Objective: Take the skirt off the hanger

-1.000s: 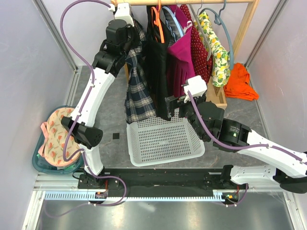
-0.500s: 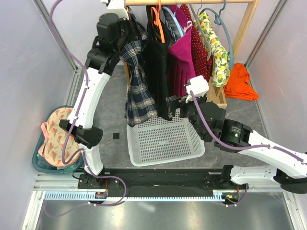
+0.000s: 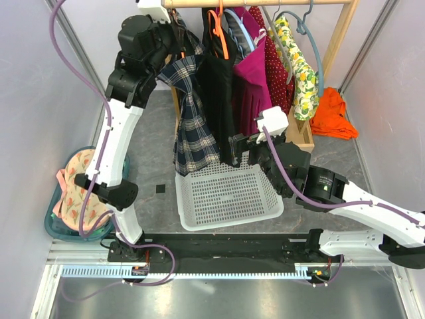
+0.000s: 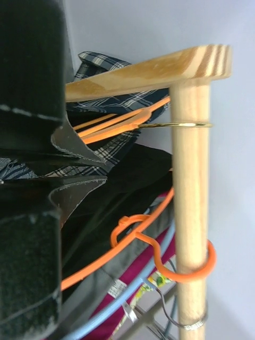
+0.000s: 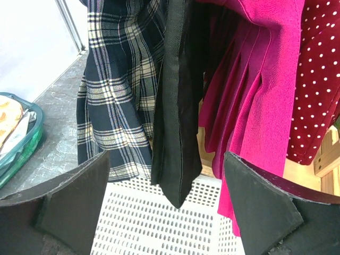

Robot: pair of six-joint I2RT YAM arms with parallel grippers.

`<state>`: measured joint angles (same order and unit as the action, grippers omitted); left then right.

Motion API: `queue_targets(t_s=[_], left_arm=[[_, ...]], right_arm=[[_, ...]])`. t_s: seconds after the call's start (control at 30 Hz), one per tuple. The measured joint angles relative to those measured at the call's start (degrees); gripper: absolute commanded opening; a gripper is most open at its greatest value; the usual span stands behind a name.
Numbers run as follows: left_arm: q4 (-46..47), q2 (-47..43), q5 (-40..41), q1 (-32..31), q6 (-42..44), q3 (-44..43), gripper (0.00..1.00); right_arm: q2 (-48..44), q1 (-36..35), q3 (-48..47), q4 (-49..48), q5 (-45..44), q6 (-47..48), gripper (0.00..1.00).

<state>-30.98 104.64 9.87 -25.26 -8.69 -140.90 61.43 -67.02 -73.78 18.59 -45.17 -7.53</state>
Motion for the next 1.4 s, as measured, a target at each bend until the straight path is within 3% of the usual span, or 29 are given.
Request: queue_targets(t_s=[0.27, 0.37, 0.5, 0.67, 1.07, 1.4], left_arm=[[-2.25, 2.58, 0.09, -0.50, -1.03, 1.01, 0.26], [-2.34, 2.93, 0.74, -0.55, -1.49, 0.98, 0.40], [-2.36, 3.56, 2.25, -0.55, -2.23, 0.98, 0.40], [-2.49, 4.20, 2.73, -0.57, -2.58, 1.42, 0.51], [-2.58, 5.14, 3.15, -0.74, -3.39, 2.89, 0.44], [-2.95, -2.49, -0.50, -1.51, -4.28, 6.71, 0.45]], right_arm=[[1.66, 0.02, -1.16, -0.33, 0.22, -0.68, 0.95], [4.24, 0.00, -3.15, -0.17, 0.81, -0.76, 0.95], [5.03, 0.00, -3.34, 0.15, 1.66, -1.09, 0.96], [4.42, 0.00, -3.34, 0.04, 1.73, -1.38, 0.96], [3.93, 0.00, -1.14, -0.55, 1.77, -1.51, 0.97], [3.91, 0.00, -0.48, -0.94, 1.99, -1.68, 0.97]])
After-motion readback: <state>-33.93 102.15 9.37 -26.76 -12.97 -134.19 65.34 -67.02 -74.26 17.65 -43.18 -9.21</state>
